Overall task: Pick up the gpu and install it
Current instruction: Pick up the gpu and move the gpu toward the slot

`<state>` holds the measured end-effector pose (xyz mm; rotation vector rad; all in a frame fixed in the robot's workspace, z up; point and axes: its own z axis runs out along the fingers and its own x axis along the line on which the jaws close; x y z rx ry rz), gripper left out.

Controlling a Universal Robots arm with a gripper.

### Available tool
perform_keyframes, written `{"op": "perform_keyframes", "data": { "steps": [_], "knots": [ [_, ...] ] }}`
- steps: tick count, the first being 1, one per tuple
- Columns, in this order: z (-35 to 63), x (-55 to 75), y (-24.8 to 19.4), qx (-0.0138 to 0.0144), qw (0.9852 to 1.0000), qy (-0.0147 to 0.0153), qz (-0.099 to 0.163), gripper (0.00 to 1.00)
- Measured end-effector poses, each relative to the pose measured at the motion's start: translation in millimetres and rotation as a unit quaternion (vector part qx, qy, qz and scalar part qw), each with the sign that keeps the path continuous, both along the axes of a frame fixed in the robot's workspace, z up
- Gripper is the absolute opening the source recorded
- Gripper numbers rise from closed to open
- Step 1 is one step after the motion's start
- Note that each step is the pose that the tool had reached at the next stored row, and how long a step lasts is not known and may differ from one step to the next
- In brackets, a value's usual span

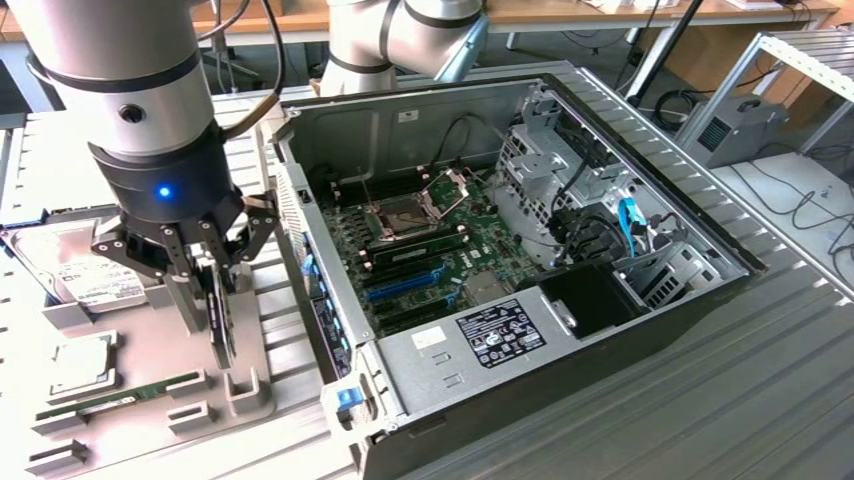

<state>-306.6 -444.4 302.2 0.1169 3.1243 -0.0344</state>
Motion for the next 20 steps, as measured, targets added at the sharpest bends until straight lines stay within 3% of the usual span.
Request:
{"op": "perform_keyframes", "data": {
  "steps": [20],
  "knots": [
    [5.0, 0.1, 0.0, 0.0, 1.0, 0.0, 0.0, 0.29]
  ]
}}
